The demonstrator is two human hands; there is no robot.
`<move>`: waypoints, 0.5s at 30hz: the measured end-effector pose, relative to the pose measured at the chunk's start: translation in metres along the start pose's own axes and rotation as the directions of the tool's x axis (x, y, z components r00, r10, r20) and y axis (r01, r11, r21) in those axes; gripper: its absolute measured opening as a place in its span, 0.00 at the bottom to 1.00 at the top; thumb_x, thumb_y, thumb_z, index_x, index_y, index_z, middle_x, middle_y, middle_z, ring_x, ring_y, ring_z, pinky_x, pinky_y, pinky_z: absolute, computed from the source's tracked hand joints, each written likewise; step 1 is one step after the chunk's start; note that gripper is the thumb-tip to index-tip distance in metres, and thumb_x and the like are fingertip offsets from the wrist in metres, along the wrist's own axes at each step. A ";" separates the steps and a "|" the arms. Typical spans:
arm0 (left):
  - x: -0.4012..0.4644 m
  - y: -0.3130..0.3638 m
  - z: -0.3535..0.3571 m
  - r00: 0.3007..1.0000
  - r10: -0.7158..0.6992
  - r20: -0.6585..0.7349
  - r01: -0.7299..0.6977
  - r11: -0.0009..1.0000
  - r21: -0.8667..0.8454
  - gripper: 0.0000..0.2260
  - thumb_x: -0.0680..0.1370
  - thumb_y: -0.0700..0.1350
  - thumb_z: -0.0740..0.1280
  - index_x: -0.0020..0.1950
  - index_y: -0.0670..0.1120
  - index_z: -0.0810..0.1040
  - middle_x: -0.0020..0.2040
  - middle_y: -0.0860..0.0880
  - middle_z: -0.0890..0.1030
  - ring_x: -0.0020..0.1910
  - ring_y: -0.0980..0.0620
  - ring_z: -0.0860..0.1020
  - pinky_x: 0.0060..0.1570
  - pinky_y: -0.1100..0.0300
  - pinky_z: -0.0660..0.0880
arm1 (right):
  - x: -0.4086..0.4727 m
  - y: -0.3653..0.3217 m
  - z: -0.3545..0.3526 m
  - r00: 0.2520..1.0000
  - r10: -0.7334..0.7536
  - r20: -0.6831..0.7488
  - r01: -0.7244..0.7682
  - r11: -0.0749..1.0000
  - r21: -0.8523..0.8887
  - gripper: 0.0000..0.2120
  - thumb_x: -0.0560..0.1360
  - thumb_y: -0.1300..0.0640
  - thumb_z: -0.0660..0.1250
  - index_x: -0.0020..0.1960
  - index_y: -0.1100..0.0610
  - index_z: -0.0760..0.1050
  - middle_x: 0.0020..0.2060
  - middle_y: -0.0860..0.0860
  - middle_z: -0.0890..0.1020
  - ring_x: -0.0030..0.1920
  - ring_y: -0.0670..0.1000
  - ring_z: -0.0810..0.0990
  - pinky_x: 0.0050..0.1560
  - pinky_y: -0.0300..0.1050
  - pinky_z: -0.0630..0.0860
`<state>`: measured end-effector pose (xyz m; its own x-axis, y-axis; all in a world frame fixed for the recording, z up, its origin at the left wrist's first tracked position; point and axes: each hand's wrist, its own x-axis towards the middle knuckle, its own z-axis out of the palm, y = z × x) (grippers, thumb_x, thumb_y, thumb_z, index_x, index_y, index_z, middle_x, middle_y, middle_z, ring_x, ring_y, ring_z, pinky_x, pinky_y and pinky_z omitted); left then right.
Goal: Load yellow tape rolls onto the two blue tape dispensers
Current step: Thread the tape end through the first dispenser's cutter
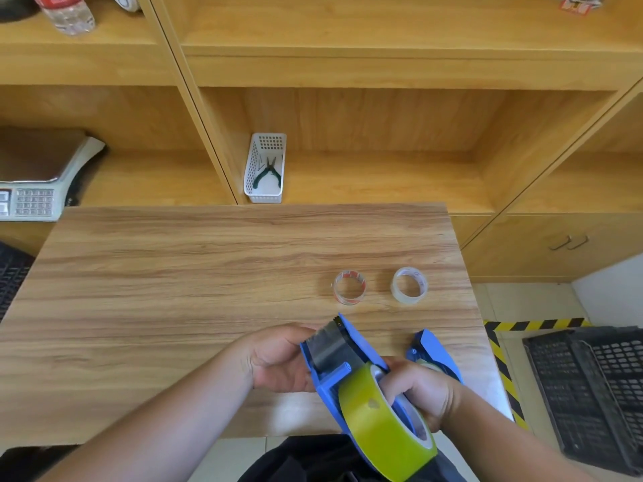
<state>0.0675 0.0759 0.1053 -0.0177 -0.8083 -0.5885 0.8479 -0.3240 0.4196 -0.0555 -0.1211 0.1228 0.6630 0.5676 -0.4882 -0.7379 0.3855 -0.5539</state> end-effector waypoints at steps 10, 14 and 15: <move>0.020 -0.030 -0.005 0.928 0.246 -0.279 -0.301 0.937 -0.176 0.18 0.73 0.46 0.70 0.58 0.36 0.85 0.58 0.35 0.82 0.58 0.38 0.79 0.71 0.42 0.68 | 0.016 0.018 -0.003 0.989 0.015 -0.147 0.006 0.989 0.147 0.18 0.69 0.66 0.61 0.56 0.69 0.80 0.41 0.62 0.85 0.41 0.59 0.85 0.49 0.54 0.81; 0.023 -0.044 -0.012 0.903 0.216 -0.371 -0.344 0.881 -0.325 0.22 0.78 0.48 0.63 0.65 0.37 0.82 0.65 0.34 0.75 0.64 0.38 0.70 0.72 0.45 0.61 | 0.023 0.024 -0.006 0.978 0.012 -0.208 0.008 0.996 0.094 0.22 0.70 0.63 0.67 0.62 0.71 0.76 0.49 0.65 0.82 0.48 0.63 0.81 0.62 0.65 0.75; 0.023 -0.046 -0.012 0.897 0.212 -0.387 -0.358 0.863 -0.358 0.20 0.80 0.49 0.60 0.62 0.39 0.84 0.65 0.35 0.78 0.65 0.38 0.73 0.75 0.45 0.61 | 0.024 0.027 -0.006 0.970 0.010 -0.242 0.004 0.998 0.059 0.24 0.70 0.63 0.68 0.64 0.71 0.76 0.51 0.65 0.82 0.49 0.63 0.82 0.60 0.62 0.77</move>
<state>0.0343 0.0779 0.0641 0.3686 -0.6037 -0.7069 0.9273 0.1852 0.3253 -0.0583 -0.1016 0.0921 0.6665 0.3787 -0.6421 -0.7411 0.4300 -0.5156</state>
